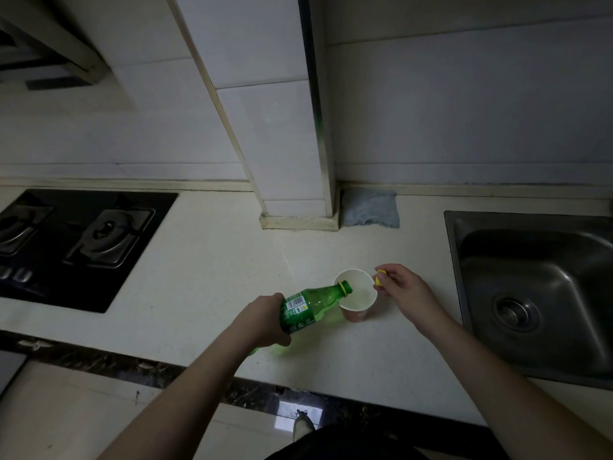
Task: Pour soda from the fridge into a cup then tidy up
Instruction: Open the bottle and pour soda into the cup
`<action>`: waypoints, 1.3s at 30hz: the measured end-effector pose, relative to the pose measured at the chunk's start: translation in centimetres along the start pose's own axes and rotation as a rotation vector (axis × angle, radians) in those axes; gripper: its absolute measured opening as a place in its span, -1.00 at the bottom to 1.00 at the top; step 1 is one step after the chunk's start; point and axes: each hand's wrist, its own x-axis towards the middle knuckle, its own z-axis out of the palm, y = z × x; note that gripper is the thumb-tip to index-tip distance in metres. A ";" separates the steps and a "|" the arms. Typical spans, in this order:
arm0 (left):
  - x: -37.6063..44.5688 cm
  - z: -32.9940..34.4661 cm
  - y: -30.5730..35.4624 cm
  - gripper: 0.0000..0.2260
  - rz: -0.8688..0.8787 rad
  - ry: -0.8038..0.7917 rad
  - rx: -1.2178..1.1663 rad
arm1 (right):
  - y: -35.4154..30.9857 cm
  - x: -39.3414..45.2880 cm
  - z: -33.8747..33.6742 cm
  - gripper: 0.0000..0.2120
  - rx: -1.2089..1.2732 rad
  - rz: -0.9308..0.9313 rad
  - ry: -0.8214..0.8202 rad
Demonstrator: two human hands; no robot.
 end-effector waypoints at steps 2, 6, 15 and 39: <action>0.0 -0.1 0.0 -0.50 -0.003 -0.001 0.001 | 0.0 0.0 0.0 -0.90 -0.007 -0.002 0.002; -0.1 -0.3 0.1 -0.50 -0.002 -0.002 0.012 | 0.1 0.0 0.0 -0.90 -0.015 -0.003 -0.001; -0.1 -0.5 0.1 -0.51 -0.007 -0.005 0.008 | 0.2 0.0 -0.1 -0.90 -0.032 0.001 -0.003; 0.0 -0.7 0.6 -0.50 0.005 0.001 0.042 | 0.0 -0.1 -0.1 -0.91 -0.047 0.012 0.004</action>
